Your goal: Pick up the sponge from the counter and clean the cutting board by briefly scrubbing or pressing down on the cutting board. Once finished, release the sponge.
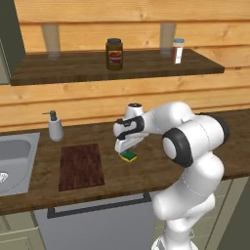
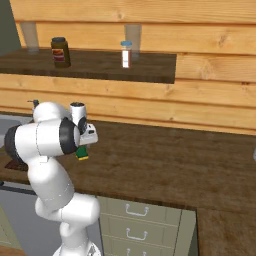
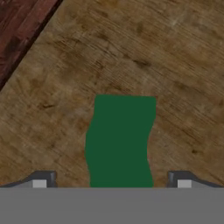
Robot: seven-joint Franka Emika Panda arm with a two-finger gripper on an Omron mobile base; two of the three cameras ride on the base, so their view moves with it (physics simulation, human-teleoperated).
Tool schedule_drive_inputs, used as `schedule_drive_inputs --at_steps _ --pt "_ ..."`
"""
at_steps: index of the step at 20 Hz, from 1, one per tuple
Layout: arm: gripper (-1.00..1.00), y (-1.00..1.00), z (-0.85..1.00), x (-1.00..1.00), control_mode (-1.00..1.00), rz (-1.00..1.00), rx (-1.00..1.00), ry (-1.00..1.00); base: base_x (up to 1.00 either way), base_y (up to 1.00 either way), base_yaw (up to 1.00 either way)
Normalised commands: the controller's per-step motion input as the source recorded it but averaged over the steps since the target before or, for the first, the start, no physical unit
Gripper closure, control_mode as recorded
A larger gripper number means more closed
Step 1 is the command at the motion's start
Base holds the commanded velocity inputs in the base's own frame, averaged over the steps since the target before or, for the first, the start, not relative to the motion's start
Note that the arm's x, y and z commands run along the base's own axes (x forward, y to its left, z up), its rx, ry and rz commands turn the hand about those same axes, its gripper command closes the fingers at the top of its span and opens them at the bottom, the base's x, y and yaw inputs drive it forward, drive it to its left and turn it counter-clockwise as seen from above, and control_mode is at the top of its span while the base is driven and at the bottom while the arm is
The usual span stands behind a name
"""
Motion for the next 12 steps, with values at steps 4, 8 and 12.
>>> schedule_drive_inputs --at_steps 4,8,12 --pt "-1.0 0.0 -0.23 0.08 -1.0 0.04 0.0 0.0 0.0 0.0 0.0" --pt "-1.0 0.05 -0.28 0.08 -1.0 0.03 0.0 0.0 0.0 0.0 0.0" --pt "-1.0 0.08 -0.27 0.07 -1.0 0.03 0.0 0.0 0.0 0.0 0.0"
